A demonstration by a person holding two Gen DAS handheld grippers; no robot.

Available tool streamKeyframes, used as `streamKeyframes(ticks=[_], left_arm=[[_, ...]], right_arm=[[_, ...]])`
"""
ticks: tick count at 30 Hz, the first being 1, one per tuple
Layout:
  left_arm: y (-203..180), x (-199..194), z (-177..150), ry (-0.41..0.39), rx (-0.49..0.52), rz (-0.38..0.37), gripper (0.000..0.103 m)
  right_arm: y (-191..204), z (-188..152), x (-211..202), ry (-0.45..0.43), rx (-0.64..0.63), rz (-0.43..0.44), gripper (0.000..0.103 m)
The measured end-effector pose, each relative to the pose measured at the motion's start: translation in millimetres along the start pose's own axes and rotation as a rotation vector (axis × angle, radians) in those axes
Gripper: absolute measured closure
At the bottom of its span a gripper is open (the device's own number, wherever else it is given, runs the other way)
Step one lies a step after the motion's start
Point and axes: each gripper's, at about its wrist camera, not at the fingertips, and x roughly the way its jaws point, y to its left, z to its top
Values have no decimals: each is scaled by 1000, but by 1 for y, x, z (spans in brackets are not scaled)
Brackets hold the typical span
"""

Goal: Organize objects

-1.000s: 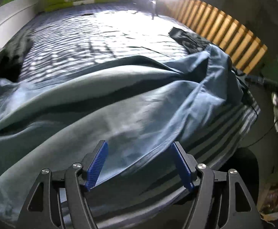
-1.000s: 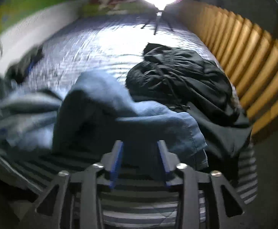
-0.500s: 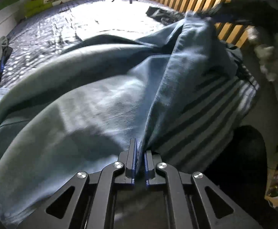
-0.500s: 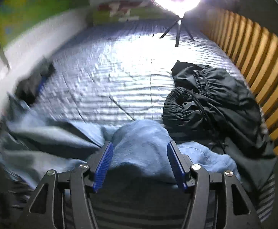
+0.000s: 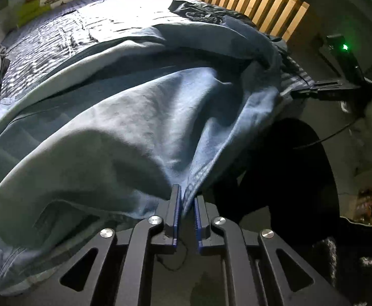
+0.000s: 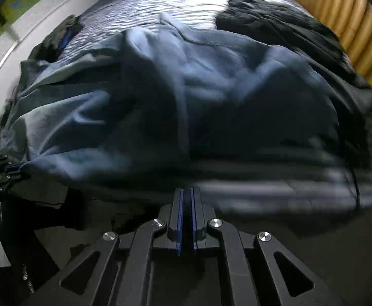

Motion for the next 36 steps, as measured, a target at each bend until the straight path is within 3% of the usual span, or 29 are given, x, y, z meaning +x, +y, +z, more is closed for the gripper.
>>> streamKeyframes(ticks=[2,3,5,8,10,14,16,17,18,20,23,26,28,29,31,32,34,35,36], left_arm=[[7,-13,1,-20,-10,-6,90],[10,-20,2,-38,-14,-3,89],[20,-30,9,-66,-25,38,89],[38,-37,18,-98,-81,57,89],[47,-39,17,-106,-129,39,88],[53,-32,15,-106,-176,35,88],[55,-23,14,-103,-187,52,88],[56,-20,16,-101,-190,54,88],[56,-17,16,-96,-190,52,88],[56,-11,17,-85,-183,54,88],[54,-1,20,-71,-167,52,88],[51,7,23,-62,-155,41,88],[49,10,26,-58,-145,36,88],[49,11,27,-58,-141,37,88],[50,11,30,-59,-138,40,88],[51,10,32,-60,-138,45,88],[56,4,35,-74,-139,69,87],[59,1,36,-81,-139,85,87],[62,-4,37,-91,-137,107,86]], right_arm=[[-9,3,-24,-83,14,-31,89],[-10,9,-34,-124,16,-48,72],[-11,32,-51,-205,22,-75,49],[5,69,-56,-255,-6,-37,49],[20,94,-44,-229,-40,-24,49],[38,125,-12,-168,-73,-96,50],[36,126,-2,-147,-79,-145,74],[30,122,-2,-141,-54,-159,96],[20,118,-3,-132,-6,-134,100],[-3,103,-16,-163,88,-101,100],[-37,69,-39,-195,191,-146,100],[-71,15,-41,-107,291,-177,98],[-88,-12,-36,-37,315,-263,97],[-96,-24,-38,-39,326,-310,97],[-103,-30,-52,-92,328,-320,96],[-103,-27,-63,-136,331,-295,92],[-98,-12,-76,-194,302,-234,72],[-92,0,-79,-217,267,-199,57],[-85,15,-79,-243,230,-181,54]])
